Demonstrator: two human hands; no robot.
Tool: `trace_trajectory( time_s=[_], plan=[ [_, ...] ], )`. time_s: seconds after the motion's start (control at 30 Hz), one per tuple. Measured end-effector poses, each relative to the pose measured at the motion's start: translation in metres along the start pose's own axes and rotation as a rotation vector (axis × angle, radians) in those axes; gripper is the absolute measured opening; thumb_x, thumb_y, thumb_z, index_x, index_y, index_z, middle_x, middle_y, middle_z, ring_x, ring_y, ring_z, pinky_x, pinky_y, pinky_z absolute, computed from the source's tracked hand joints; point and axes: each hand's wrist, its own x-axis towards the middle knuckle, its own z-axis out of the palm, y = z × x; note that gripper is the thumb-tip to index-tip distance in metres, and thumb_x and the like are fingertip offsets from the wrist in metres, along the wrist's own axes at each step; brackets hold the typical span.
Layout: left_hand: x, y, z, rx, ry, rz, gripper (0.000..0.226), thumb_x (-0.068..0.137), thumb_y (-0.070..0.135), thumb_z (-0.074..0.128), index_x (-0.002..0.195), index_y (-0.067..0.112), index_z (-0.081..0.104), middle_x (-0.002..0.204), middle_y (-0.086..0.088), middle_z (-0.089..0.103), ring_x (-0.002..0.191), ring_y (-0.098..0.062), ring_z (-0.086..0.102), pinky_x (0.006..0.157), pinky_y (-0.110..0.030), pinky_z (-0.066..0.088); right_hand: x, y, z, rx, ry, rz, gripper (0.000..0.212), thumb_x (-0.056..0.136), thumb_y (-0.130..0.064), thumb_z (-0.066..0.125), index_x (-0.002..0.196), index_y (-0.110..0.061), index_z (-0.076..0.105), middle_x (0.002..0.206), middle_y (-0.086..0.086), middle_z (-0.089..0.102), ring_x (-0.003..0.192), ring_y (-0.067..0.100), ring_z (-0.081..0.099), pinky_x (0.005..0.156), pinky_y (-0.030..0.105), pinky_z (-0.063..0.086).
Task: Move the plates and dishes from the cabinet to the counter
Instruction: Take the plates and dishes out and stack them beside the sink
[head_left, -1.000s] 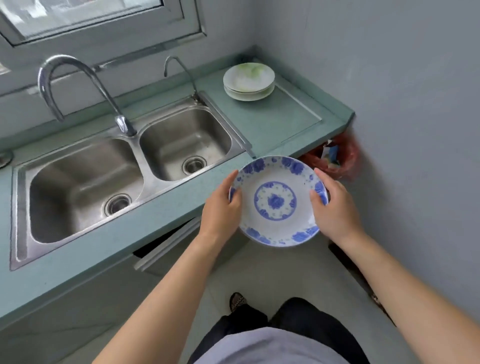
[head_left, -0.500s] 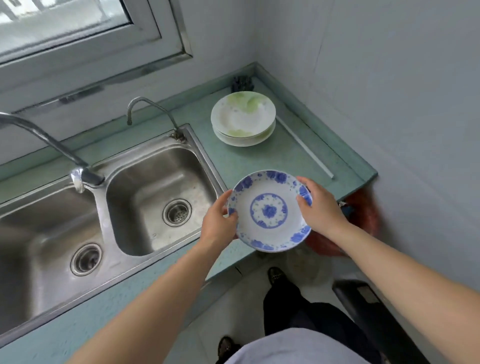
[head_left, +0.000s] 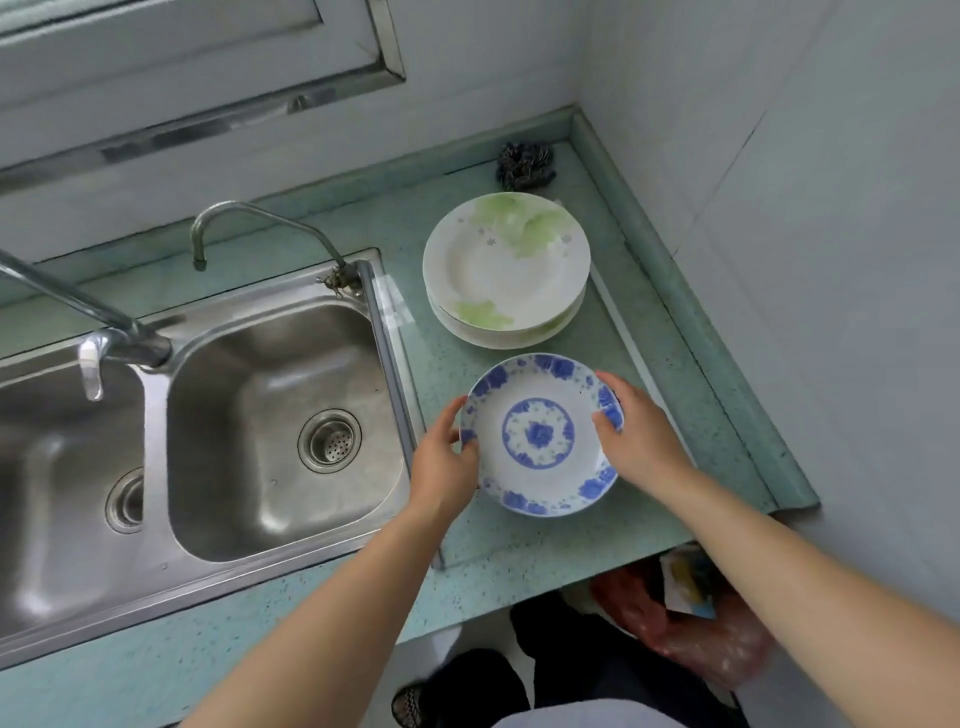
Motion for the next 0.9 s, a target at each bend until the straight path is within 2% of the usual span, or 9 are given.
trace_trajectory(
  time_s=[0.13, 0.23, 0.3, 0.37, 0.43, 0.53, 0.73, 0.9],
  plan=[
    [0.004, 0.003, 0.004, -0.007, 0.045, -0.005, 0.048, 0.093, 0.013, 0.045, 0.129, 0.044, 0.041, 0.117, -0.003, 0.059, 0.090, -0.017, 0.063, 0.072, -0.045, 0.059, 0.007, -0.004, -0.005, -0.035, -0.040, -0.024, 0.053, 0.095, -0.021, 0.047, 0.143, -0.024, 0.025, 0.145, 0.003, 0.038, 0.128, 0.020, 0.042, 0.099, 0.029, 0.037],
    [-0.002, 0.003, 0.006, 0.131, 0.053, 0.066, 0.051, 0.094, 0.018, 0.046, 0.139, 0.038, 0.031, 0.123, 0.000, 0.055, 0.097, -0.010, 0.057, 0.075, -0.032, 0.052, 0.004, -0.007, -0.007, -0.191, -0.097, -0.044, 0.060, 0.095, -0.028, 0.045, 0.147, -0.022, 0.015, 0.149, 0.006, 0.030, 0.131, 0.023, 0.038, 0.102, 0.034, 0.037],
    [-0.008, 0.003, 0.007, 0.271, 0.043, 0.140, 0.058, 0.094, 0.026, 0.048, 0.145, 0.033, 0.022, 0.131, 0.003, 0.050, 0.103, -0.006, 0.049, 0.085, -0.025, 0.043, 0.001, -0.009, -0.007, -0.335, -0.096, -0.076, 0.065, 0.095, -0.035, 0.044, 0.148, -0.019, 0.010, 0.153, 0.007, 0.020, 0.137, 0.024, 0.028, 0.107, 0.036, 0.032],
    [-0.012, -0.001, 0.004, 0.476, 0.051, 0.199, 0.063, 0.094, 0.038, 0.045, 0.148, 0.032, 0.013, 0.140, -0.001, 0.042, 0.120, -0.015, 0.044, 0.098, -0.031, 0.038, -0.005, -0.016, -0.006, -0.427, -0.084, -0.109, 0.067, 0.094, -0.040, 0.041, 0.148, -0.017, 0.008, 0.156, 0.007, 0.011, 0.142, 0.024, 0.016, 0.113, 0.038, 0.025],
    [-0.017, -0.008, -0.007, 0.665, 0.082, 0.234, 0.065, 0.094, 0.049, 0.038, 0.148, 0.035, 0.007, 0.151, -0.003, 0.028, 0.138, -0.023, 0.026, 0.111, -0.042, 0.027, -0.013, -0.026, -0.001, -0.480, -0.100, -0.149, 0.068, 0.094, -0.044, 0.039, 0.148, -0.017, 0.008, 0.157, 0.006, 0.007, 0.143, 0.024, 0.009, 0.116, 0.039, 0.019],
    [-0.033, -0.017, -0.032, 0.813, 0.129, 0.242, 0.063, 0.092, 0.056, 0.031, 0.147, 0.040, 0.002, 0.157, 0.000, 0.016, 0.144, -0.025, 0.010, 0.115, -0.053, 0.014, -0.027, -0.050, 0.013, -0.516, -0.159, -0.220, 0.067, 0.094, -0.047, 0.036, 0.148, -0.018, 0.008, 0.157, 0.006, 0.006, 0.144, 0.025, 0.005, 0.117, 0.040, 0.013],
    [-0.099, -0.066, -0.103, 0.803, 0.304, 0.185, 0.063, 0.091, 0.059, 0.031, 0.146, 0.039, 0.008, 0.158, 0.003, 0.013, 0.145, -0.021, 0.004, 0.114, -0.056, 0.010, -0.072, -0.116, 0.069, -0.588, -0.268, -0.446, 0.068, 0.092, -0.052, 0.035, 0.147, -0.018, 0.013, 0.157, 0.005, 0.012, 0.144, 0.024, 0.008, 0.117, 0.042, 0.014],
    [-0.191, -0.144, -0.172, 0.720, 0.480, 0.019, 0.066, 0.090, 0.058, 0.035, 0.147, 0.039, 0.006, 0.158, 0.003, 0.010, 0.145, -0.019, 0.004, 0.114, -0.053, 0.007, -0.150, -0.175, 0.148, -0.688, -0.388, -0.727, 0.068, 0.090, -0.054, 0.037, 0.145, -0.017, 0.021, 0.151, 0.005, 0.025, 0.139, 0.023, 0.021, 0.114, 0.038, 0.021]
  ],
)
